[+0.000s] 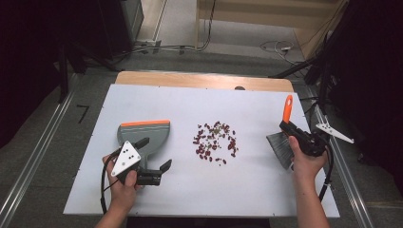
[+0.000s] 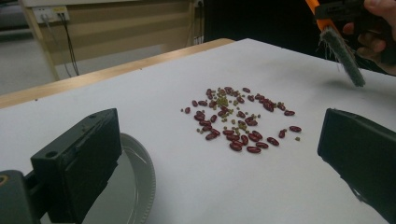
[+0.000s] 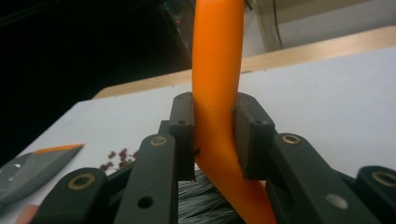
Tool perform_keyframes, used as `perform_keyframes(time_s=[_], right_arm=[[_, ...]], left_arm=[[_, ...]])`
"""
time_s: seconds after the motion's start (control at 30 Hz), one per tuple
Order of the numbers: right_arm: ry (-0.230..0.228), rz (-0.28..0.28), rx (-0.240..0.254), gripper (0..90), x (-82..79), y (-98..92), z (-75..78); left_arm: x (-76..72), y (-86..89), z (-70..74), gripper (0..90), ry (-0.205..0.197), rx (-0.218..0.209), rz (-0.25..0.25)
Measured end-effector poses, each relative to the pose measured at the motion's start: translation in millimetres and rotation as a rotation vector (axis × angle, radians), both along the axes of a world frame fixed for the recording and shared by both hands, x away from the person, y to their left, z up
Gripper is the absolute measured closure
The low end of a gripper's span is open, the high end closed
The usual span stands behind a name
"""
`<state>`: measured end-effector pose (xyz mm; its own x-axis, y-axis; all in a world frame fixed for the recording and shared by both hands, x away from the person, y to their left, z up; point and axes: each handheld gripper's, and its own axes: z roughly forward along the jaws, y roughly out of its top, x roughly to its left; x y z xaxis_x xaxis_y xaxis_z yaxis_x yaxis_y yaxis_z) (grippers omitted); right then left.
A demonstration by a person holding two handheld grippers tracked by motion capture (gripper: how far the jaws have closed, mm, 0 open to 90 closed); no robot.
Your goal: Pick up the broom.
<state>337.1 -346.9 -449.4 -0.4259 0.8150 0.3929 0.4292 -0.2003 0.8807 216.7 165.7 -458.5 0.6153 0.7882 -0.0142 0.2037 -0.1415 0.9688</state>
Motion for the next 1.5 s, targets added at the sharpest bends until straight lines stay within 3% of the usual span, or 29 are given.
perform_keyframes(time_s=[0.37,0.53,1.17,1.5], right_arm=[[-0.054,0.052,-0.002,69.8,-8.9,27.9,21.6],[-0.070,0.080,-0.005,69.8,-11.9,42.3,27.5],[-0.098,0.215,-0.041,69.8,-25.0,105.3,34.1],[-0.115,0.291,-0.031,69.9,-35.3,137.4,37.8]], left_arm=[[4.6,-10.9,5.2,0.1,0.001,-0.008,-0.021],[8.3,-16.8,8.8,0.1,0.010,-0.036,-0.044],[21.3,-49.8,14.2,0.2,0.026,-0.058,-0.109],[26.4,-72.1,19.3,0.2,0.016,-0.076,-0.144]])
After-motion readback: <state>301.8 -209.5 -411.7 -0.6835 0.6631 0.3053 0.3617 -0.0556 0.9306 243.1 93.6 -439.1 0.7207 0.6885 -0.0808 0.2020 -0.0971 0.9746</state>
